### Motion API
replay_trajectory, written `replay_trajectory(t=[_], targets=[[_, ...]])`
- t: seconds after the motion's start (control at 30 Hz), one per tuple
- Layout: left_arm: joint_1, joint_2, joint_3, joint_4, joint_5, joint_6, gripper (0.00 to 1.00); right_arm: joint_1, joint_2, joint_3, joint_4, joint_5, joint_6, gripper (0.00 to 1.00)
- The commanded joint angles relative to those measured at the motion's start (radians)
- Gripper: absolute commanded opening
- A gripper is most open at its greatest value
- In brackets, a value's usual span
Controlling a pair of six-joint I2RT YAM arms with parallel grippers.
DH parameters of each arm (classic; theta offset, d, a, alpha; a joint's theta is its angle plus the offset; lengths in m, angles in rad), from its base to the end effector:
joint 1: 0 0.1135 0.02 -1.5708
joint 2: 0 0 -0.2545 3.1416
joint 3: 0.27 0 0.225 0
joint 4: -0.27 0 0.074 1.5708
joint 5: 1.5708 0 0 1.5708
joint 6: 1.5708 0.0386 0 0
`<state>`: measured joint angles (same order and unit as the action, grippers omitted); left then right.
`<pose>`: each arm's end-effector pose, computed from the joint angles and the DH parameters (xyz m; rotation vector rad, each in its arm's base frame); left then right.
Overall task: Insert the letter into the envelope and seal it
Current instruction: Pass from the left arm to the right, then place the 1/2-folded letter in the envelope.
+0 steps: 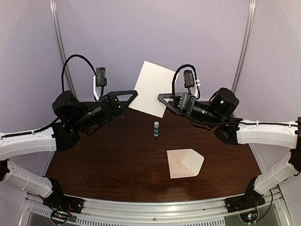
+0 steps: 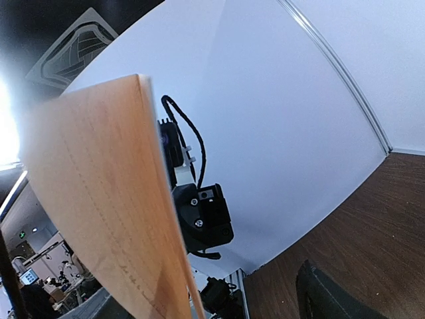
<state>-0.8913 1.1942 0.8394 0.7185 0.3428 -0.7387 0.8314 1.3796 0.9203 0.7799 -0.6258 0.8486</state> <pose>0.1494 -0.2055 0.3704 0.4445 1.3308 -1.5981 0.1804 0.2314 0.3542 -0.6249 1.4266 1.7734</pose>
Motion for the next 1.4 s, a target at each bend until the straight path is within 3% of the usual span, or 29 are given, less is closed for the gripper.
replay_trajectory(t=[0.0, 0.47, 0.87, 0.97, 1.0, 1.1, 1.23, 1.37], targets=[[-0.011, 0.006, -0.017, 0.070, -0.018, -0.015, 0.00, 0.017, 0.026, 0.054, 0.085, 0.001, 0.013, 0.78], [-0.012, 0.010, -0.052, 0.107, -0.040, -0.032, 0.00, 0.052, 0.066, 0.101, 0.131, -0.004, 0.027, 0.41], [-0.012, 0.010, -0.053, 0.082, -0.040, -0.037, 0.00, 0.057, 0.055, 0.092, 0.085, 0.037, 0.002, 0.01], [-0.012, 0.011, -0.043, 0.050, -0.045, -0.032, 0.00, 0.055, 0.040, 0.093, 0.021, 0.072, -0.031, 0.00], [-0.012, 0.012, -0.039, 0.035, -0.048, -0.031, 0.04, 0.055, 0.032, 0.095, -0.016, 0.084, -0.053, 0.00], [-0.012, 0.007, -0.027, -0.038, -0.084, -0.026, 0.36, 0.047, -0.013, 0.109, -0.187, 0.138, -0.143, 0.00], [-0.012, -0.010, -0.026, -0.214, -0.188, -0.027, 0.63, -0.008, -0.092, 0.103, -0.466, 0.171, -0.213, 0.00], [-0.012, 0.013, -0.032, -0.361, -0.284, -0.087, 0.68, -0.084, -0.134, 0.097, -0.772, 0.155, -0.270, 0.00]])
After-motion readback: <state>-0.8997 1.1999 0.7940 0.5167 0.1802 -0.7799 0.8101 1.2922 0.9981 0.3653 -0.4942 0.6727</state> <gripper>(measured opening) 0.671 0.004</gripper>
